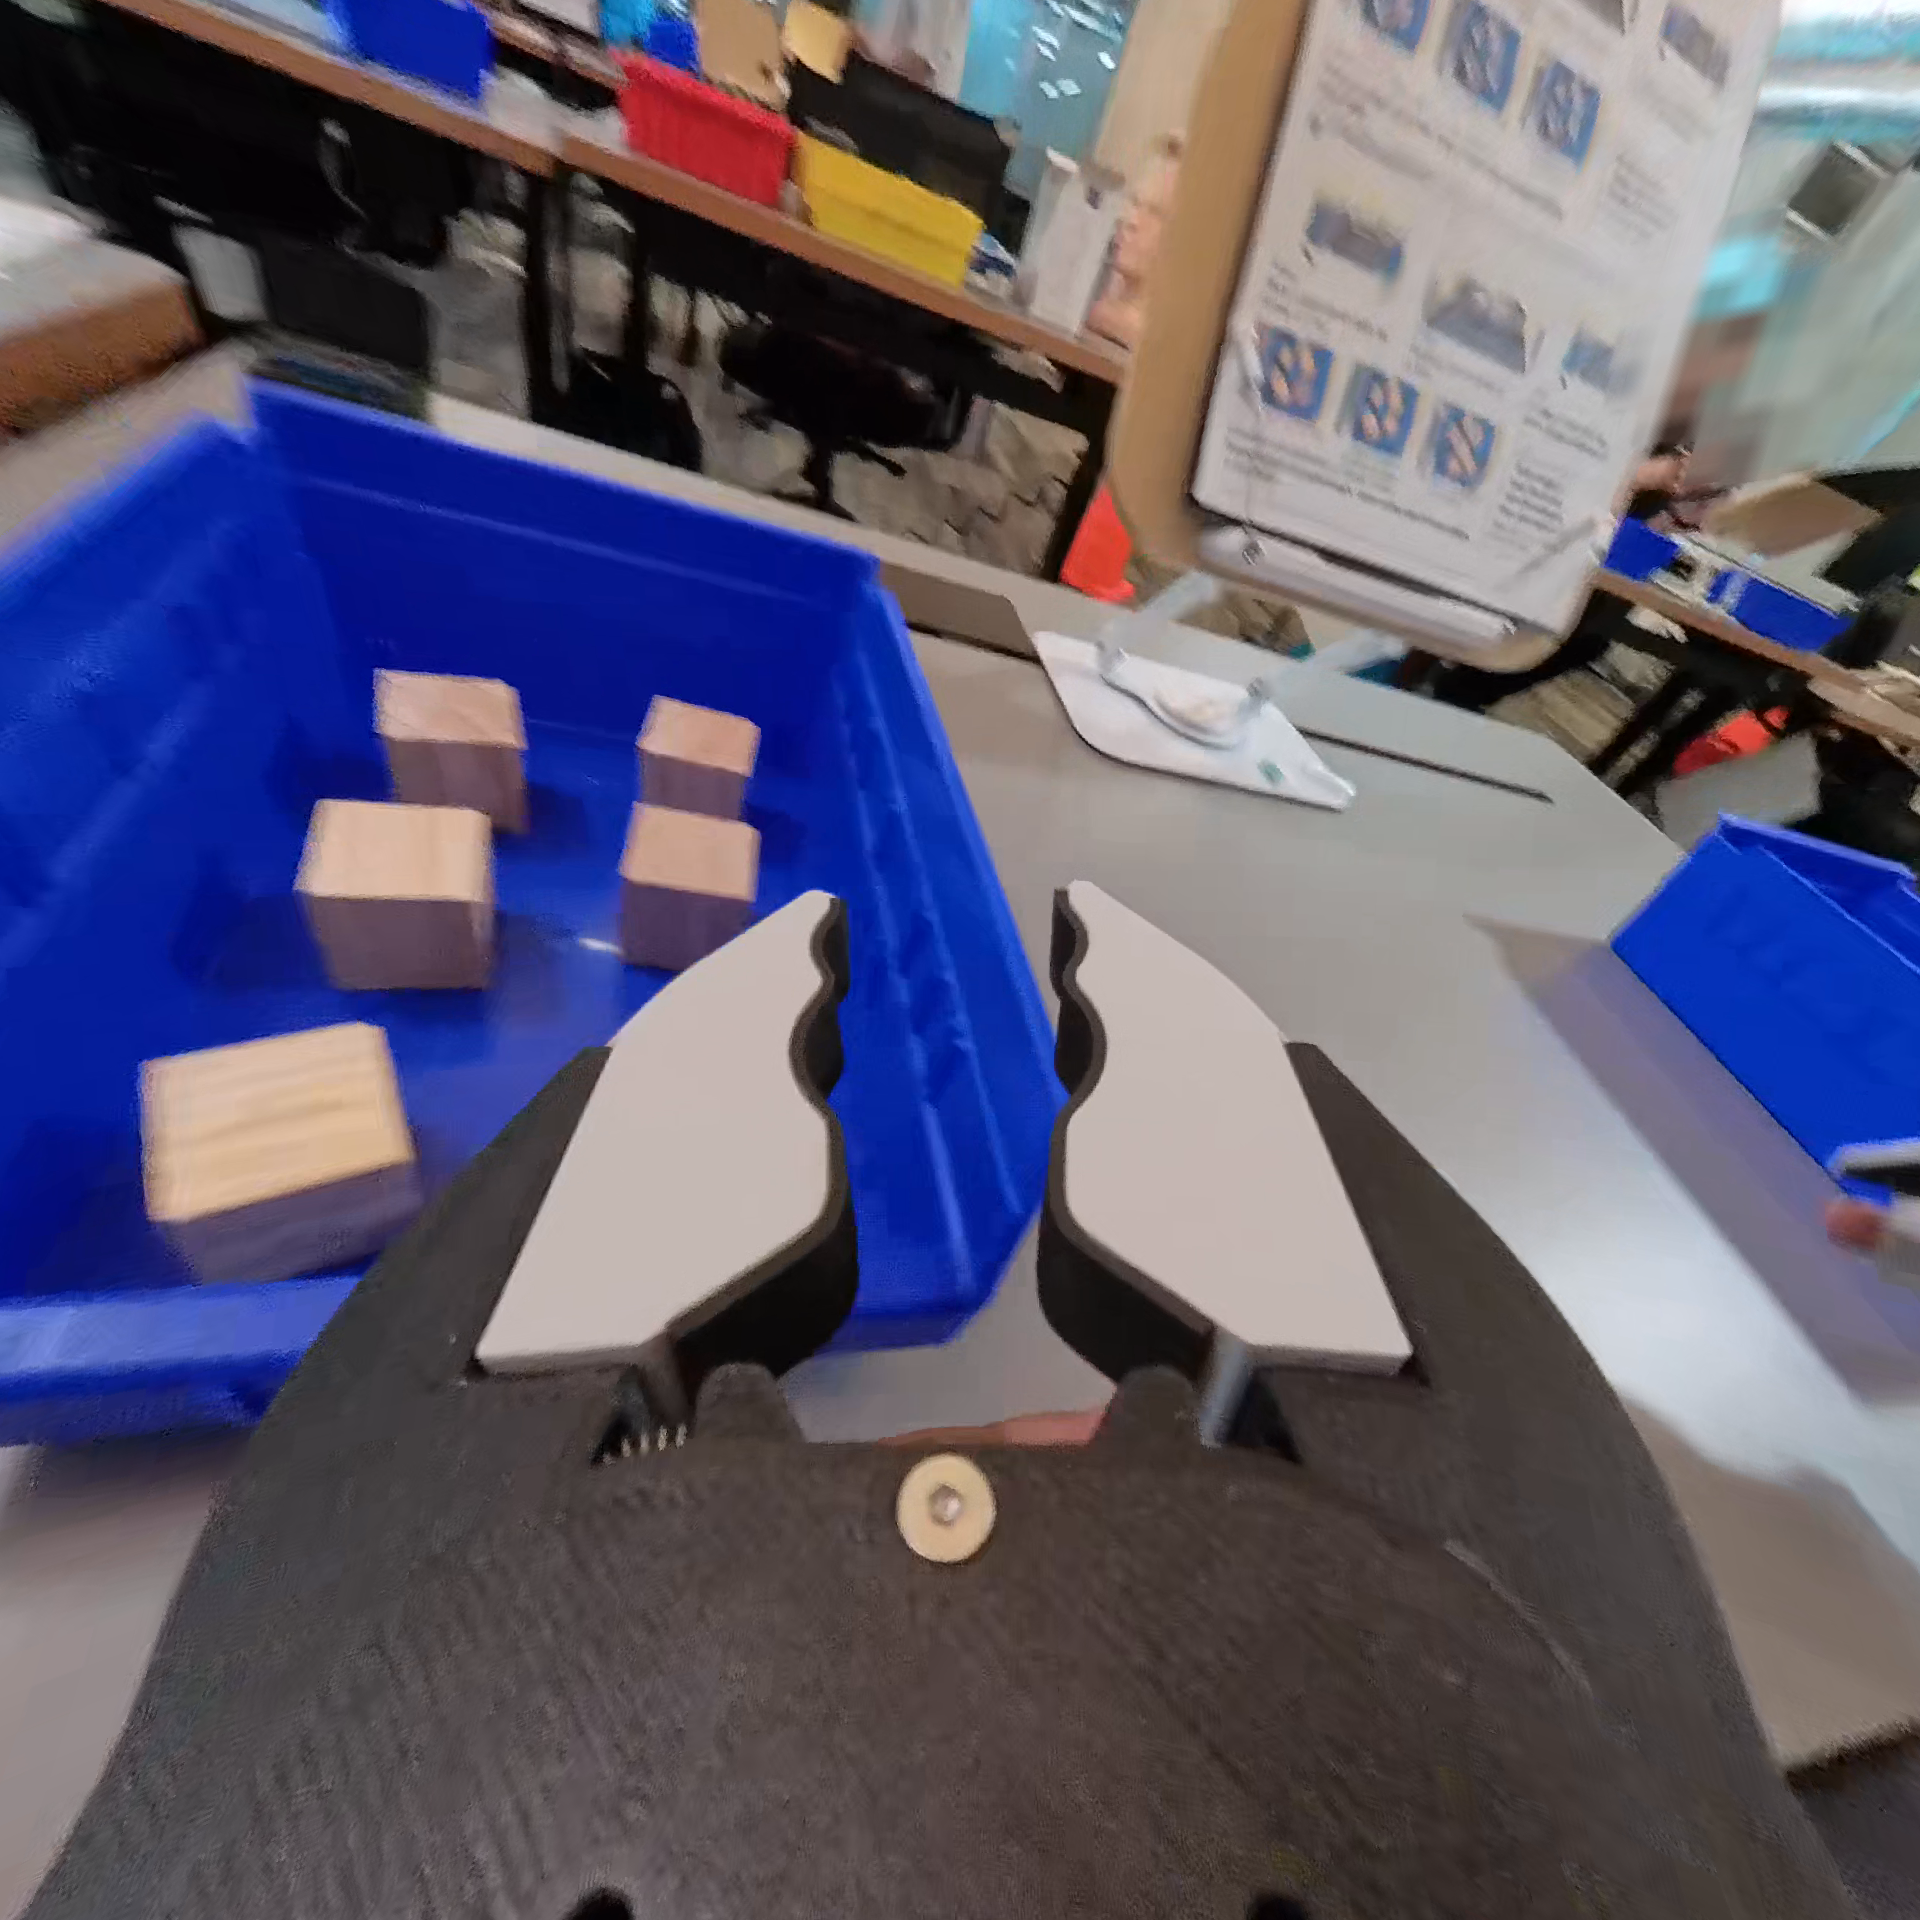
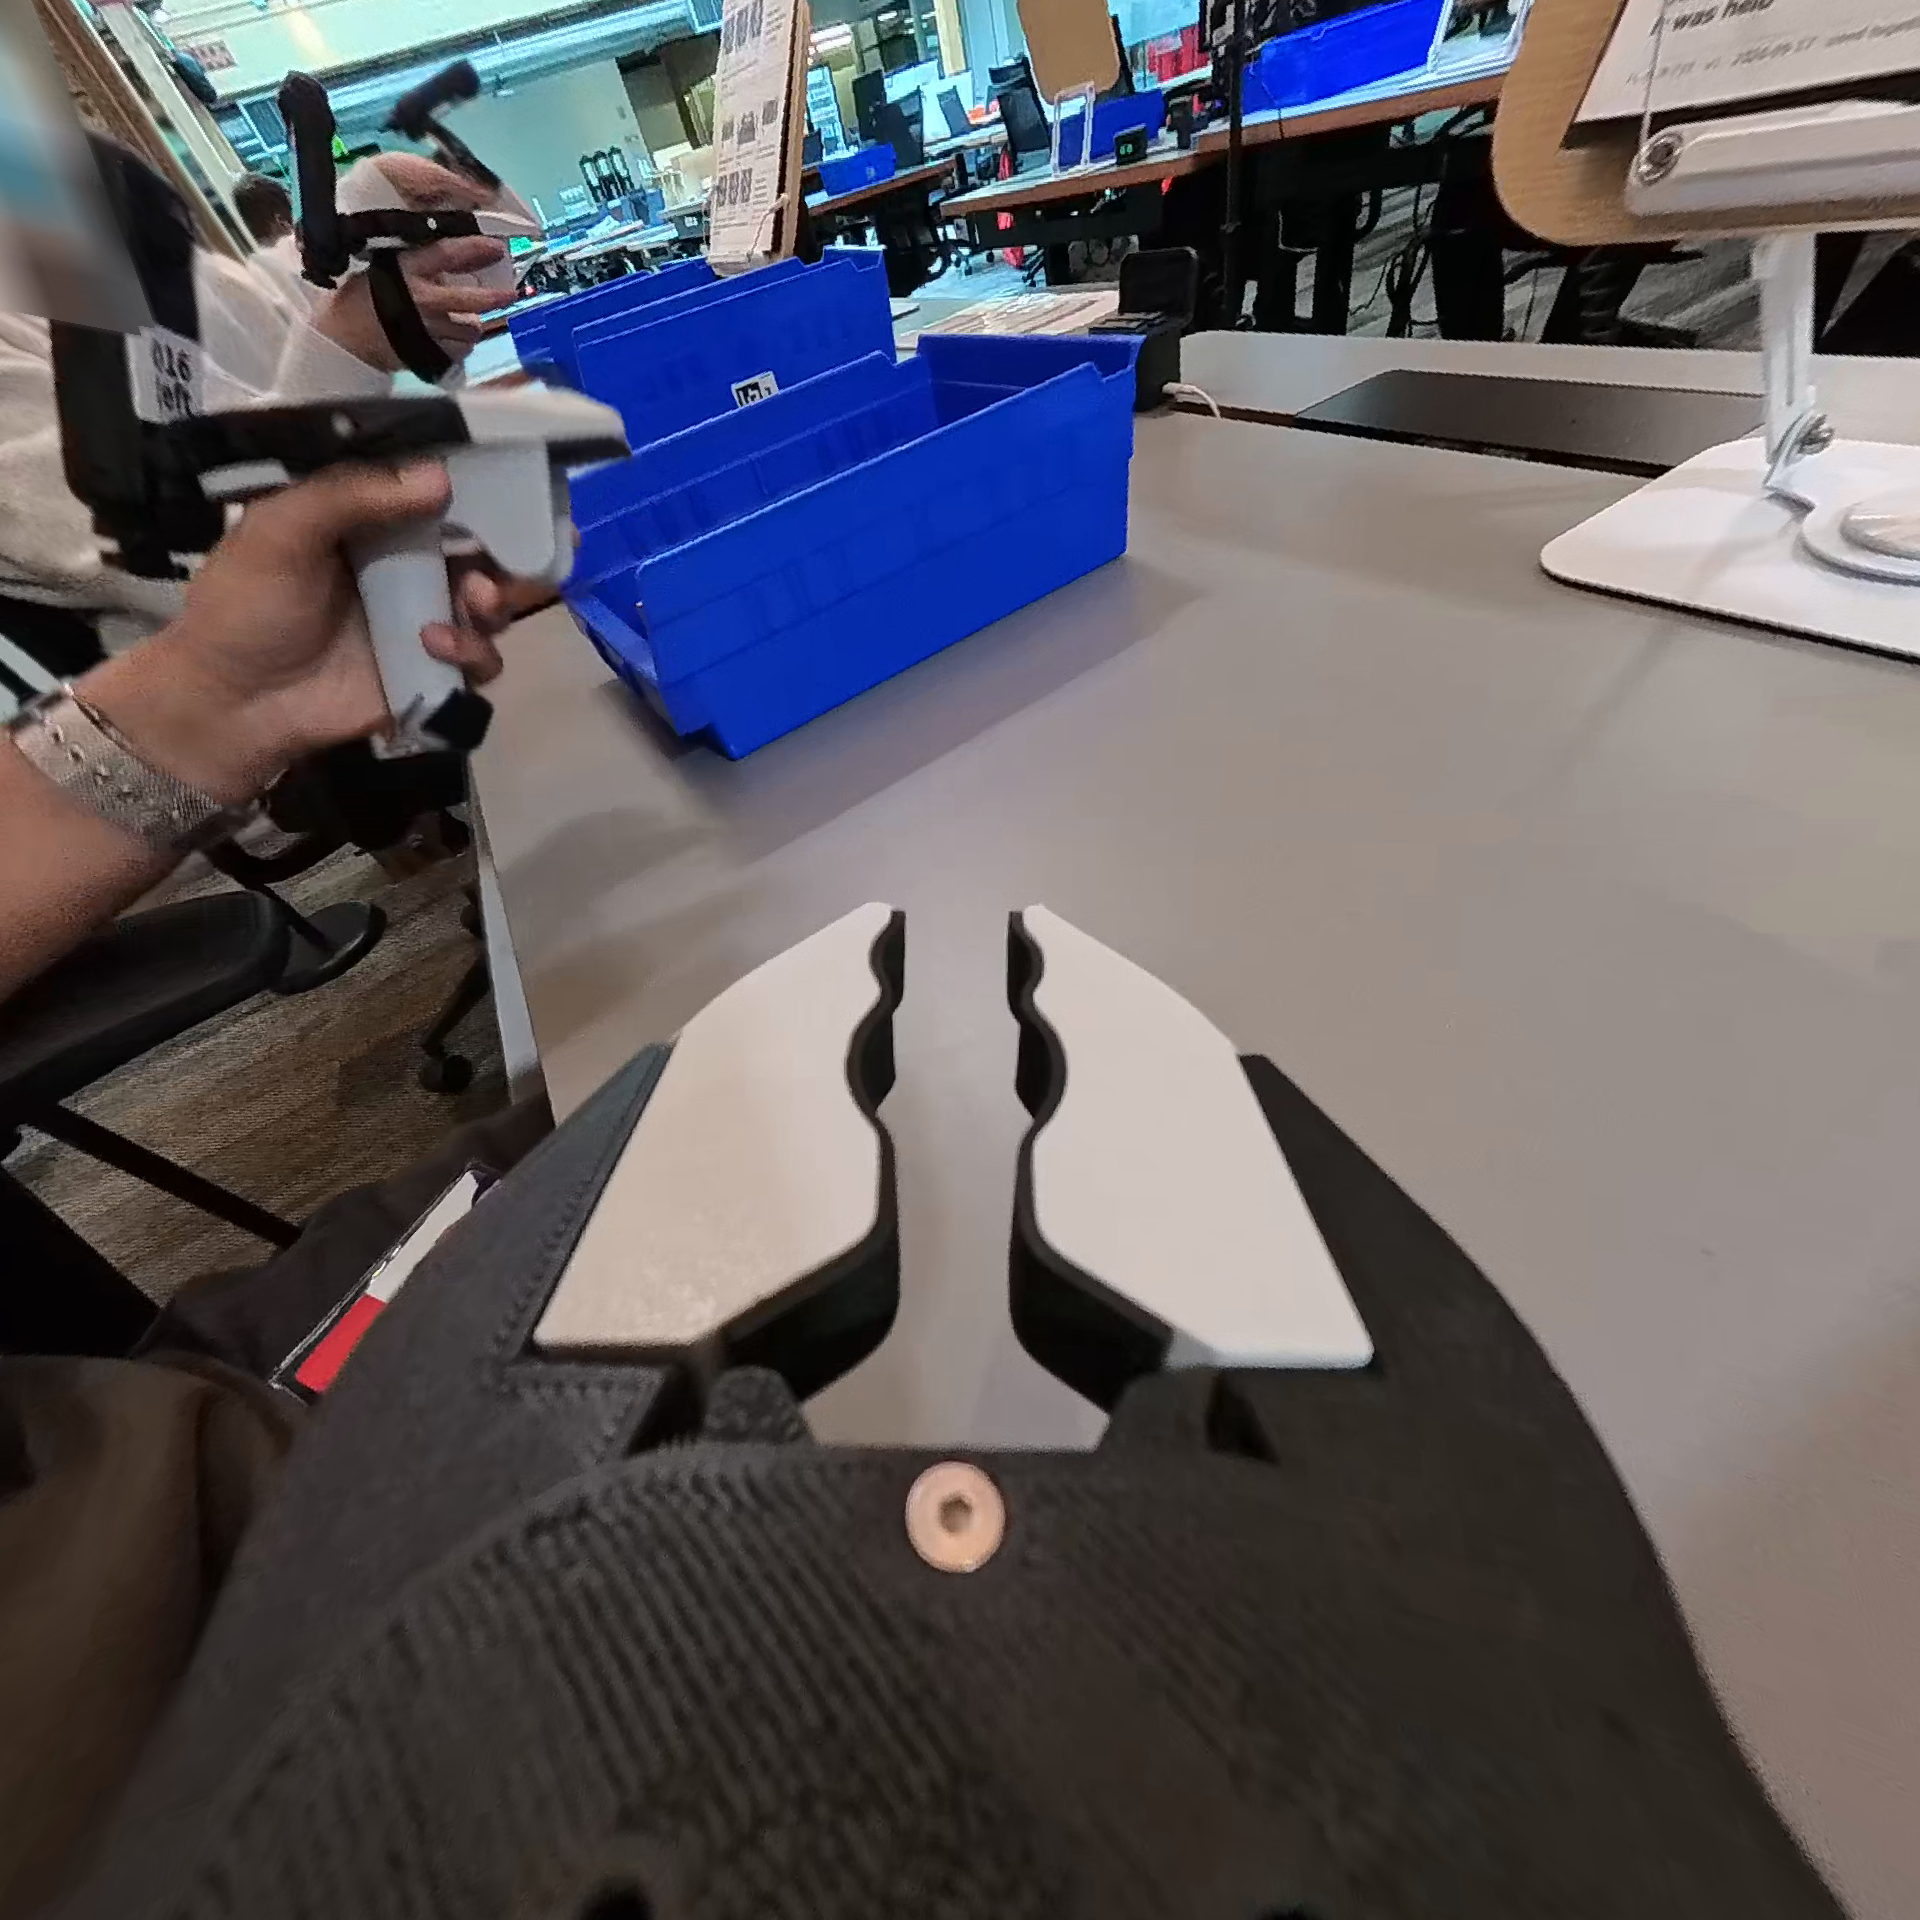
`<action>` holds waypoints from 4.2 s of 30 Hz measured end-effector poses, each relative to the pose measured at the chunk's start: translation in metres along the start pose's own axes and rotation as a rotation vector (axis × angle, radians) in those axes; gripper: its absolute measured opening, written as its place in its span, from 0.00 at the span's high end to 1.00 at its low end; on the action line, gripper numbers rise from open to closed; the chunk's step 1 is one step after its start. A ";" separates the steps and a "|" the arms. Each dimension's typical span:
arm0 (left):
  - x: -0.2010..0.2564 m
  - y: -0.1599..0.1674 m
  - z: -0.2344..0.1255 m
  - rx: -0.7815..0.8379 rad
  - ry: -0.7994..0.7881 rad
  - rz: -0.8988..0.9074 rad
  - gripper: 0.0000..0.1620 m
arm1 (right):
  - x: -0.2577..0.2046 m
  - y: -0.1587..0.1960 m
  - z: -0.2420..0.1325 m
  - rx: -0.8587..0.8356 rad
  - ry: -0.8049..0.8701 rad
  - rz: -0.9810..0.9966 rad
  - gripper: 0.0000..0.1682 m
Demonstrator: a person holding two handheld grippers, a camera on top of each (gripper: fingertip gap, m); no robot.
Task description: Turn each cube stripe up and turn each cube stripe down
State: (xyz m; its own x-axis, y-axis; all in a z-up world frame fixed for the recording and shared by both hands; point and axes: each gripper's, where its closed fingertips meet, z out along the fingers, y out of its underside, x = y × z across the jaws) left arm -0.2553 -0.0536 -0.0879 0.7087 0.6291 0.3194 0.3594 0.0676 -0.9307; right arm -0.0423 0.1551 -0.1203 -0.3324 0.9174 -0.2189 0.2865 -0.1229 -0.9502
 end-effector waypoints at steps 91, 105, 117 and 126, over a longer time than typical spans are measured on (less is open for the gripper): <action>0.291 0.078 0.025 -0.405 1.236 -0.317 0.76 | -0.011 -0.023 -0.030 0.192 -0.340 0.578 0.71; 0.298 0.082 0.026 -0.403 1.229 -0.337 0.76 | -0.011 -0.028 -0.033 0.221 -0.343 0.562 0.75; 0.295 0.087 0.033 -0.419 1.175 -0.354 0.62 | 0.000 -0.037 -0.040 0.255 -0.295 0.577 0.75; 0.276 0.080 0.039 -0.444 1.171 -0.438 0.61 | 0.072 -0.140 -0.140 0.404 0.058 0.333 0.75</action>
State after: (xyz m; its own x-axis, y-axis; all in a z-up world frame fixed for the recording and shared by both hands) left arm -0.0545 0.1564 -0.0814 0.5047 -0.4299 0.7486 0.6988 -0.3057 -0.6467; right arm 0.0192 0.2913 0.0278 -0.2291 0.8215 -0.5221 -0.0053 -0.5374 -0.8433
